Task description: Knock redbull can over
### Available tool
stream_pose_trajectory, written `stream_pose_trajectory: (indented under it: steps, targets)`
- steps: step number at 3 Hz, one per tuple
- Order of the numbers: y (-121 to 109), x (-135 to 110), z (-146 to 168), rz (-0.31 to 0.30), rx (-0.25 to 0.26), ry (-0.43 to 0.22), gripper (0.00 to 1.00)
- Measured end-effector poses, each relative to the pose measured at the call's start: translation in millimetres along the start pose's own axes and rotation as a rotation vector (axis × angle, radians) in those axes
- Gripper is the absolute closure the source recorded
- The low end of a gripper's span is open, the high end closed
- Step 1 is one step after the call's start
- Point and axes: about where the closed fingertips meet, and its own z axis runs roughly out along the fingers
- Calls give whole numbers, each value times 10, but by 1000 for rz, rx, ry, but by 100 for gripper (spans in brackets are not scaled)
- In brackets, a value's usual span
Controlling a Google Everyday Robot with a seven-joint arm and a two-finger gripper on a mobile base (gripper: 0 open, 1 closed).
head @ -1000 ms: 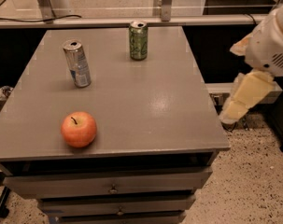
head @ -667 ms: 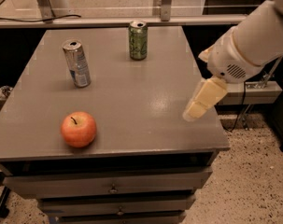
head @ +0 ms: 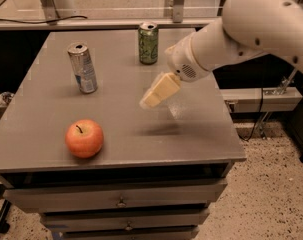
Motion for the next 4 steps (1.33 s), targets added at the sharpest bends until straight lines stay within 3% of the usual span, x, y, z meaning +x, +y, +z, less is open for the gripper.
stream_pose_trajectory:
  steps: [1, 2, 3, 4]
  targets:
    - [-38, -456, 439, 7, -27, -112, 0]
    - [-37, -456, 439, 7, -27, -112, 0]
    - [-50, -488, 475, 13, -20, -150, 0]
    - [-90, -637, 726, 9, -29, -216, 0]
